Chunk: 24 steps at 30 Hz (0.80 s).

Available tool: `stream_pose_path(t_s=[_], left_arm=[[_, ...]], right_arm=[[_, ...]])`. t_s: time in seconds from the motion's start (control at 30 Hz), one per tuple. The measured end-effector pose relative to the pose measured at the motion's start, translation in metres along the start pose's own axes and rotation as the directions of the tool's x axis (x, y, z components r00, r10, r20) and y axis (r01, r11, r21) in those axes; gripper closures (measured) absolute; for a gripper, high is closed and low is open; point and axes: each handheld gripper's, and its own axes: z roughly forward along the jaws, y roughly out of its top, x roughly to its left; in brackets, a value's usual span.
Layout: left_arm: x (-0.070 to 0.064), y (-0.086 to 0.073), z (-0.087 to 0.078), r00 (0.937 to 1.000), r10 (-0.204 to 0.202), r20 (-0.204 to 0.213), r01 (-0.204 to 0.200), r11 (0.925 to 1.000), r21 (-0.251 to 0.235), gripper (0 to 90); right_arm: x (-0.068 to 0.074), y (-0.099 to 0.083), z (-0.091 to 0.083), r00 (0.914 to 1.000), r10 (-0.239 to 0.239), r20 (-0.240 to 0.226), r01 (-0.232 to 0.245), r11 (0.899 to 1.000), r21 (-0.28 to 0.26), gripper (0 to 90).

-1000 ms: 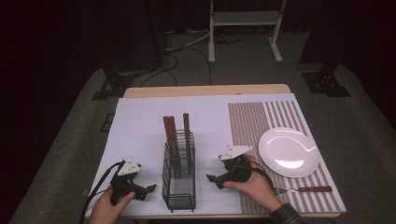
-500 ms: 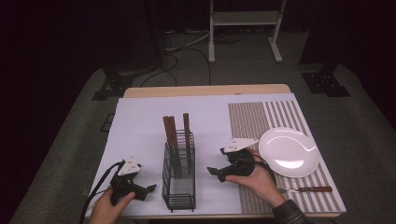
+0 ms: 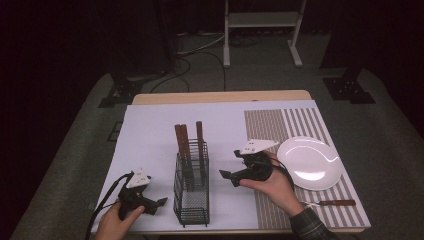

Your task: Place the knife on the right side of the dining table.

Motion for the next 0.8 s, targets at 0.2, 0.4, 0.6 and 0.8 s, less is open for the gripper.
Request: stream_pose_path(t_s=[0.2, 0.4, 0.6, 0.8], left_arm=[[0.000, 0.000, 0.000, 1.0000, -0.001, 0.001, 0.001, 1.0000, 0.001, 0.0], [0.000, 0.000, 0.000, 1.0000, -0.001, 0.001, 0.001, 1.0000, 0.001, 0.0], [0.000, 0.000, 0.000, 1.0000, -0.001, 0.001, 0.001, 1.0000, 0.000, 0.0], [0.000, 0.000, 0.000, 1.0000, 0.000, 0.001, 0.000, 1.0000, 0.002, 0.0]], right_arm=[[-0.001, 0.009, -0.003, 1.0000, 0.003, 0.002, -0.003, 1.000, -0.022, 13.6], [-0.002, 0.016, -0.004, 1.0000, 0.004, 0.005, -0.004, 0.999, -0.038, 13.6], [-0.001, 0.023, -0.005, 1.0000, -0.005, 0.002, 0.005, 0.998, -0.057, 13.7], [-0.002, 0.032, -0.007, 1.0000, -0.001, 0.002, 0.001, 0.997, -0.079, 13.9]])
